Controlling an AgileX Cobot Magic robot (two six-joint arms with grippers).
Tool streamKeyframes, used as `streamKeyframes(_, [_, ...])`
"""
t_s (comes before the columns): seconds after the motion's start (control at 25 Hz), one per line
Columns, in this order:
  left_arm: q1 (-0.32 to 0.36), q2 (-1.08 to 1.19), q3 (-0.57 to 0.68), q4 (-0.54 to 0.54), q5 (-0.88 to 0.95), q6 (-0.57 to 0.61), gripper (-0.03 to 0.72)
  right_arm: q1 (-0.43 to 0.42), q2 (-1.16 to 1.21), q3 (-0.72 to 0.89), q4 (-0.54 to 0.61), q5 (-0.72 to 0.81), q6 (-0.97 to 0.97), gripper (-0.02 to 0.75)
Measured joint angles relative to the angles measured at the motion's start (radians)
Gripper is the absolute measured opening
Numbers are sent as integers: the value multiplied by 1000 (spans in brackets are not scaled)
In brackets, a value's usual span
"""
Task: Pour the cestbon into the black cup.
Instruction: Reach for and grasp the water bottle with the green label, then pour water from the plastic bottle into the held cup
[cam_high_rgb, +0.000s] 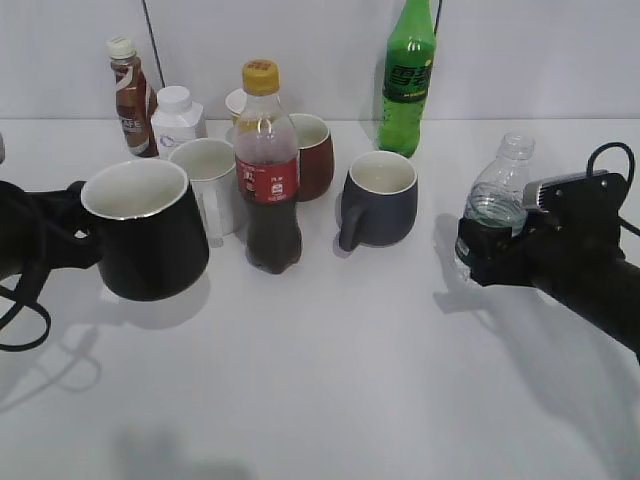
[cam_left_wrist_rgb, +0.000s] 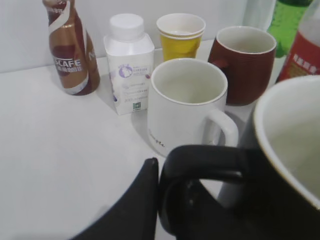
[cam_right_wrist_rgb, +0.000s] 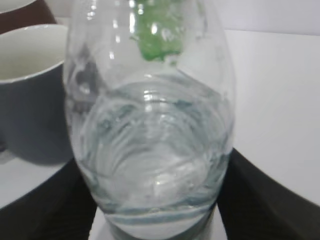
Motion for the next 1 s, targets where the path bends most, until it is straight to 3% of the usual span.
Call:
streamKeyframes(0.28, [-47,0,9,-140,-4,53,53,20,-150,45,-107,65,-37,498])
streamKeyframes(0.44, [-132,0,30,-164,-5,63,53,125,-278,45,-100,205,-171,498])
streamKeyframes(0.68, [-265,0,30,-201,-12,166,53,328,-403,18,65,392,-476,498])
streamKeyframes(1.0, [-335,17,10,-210,1,188,53,435,-413,-101,235,561,-878,498])
